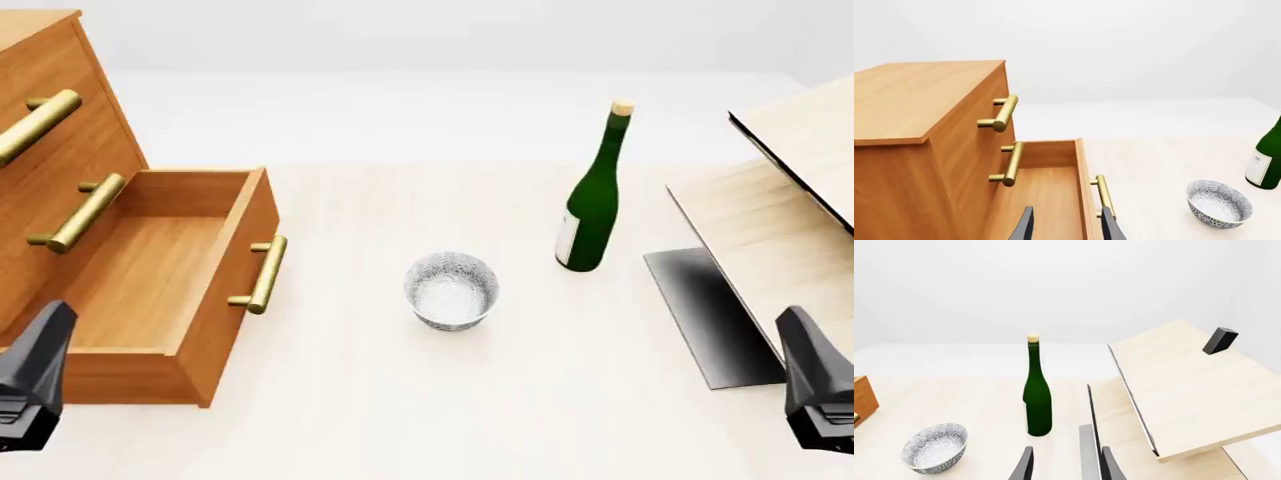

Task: Put the bowl in the bottom drawer of the cabinet and close it.

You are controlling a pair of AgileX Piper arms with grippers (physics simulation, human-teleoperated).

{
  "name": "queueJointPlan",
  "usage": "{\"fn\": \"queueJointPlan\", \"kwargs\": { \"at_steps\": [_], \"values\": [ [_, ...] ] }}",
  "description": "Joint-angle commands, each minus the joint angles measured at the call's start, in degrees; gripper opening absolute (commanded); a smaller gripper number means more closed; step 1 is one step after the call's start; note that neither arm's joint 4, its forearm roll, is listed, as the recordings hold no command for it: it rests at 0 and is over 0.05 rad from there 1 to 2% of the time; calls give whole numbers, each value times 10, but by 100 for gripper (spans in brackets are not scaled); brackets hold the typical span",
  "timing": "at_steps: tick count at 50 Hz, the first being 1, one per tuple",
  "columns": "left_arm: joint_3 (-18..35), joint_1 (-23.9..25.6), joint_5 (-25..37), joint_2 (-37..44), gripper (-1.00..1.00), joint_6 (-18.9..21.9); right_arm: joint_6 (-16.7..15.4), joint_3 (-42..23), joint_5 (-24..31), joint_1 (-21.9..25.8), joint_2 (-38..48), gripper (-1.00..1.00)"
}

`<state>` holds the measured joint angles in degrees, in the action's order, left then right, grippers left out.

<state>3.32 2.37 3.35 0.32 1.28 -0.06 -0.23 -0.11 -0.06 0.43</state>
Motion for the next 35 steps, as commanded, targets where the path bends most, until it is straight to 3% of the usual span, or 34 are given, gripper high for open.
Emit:
{"fn": "queueJointPlan", "kwargs": {
  "at_steps": [1, 25, 35],
  "values": [
    [22, 21, 30, -2, 100, 6, 0, 0, 0, 0, 0, 100],
    [106, 56, 117, 14, 100, 31, 0, 0, 0, 0, 0, 100],
    [125, 61, 107, 90, 100, 4, 0, 0, 0, 0, 0, 100]
  ]
}}
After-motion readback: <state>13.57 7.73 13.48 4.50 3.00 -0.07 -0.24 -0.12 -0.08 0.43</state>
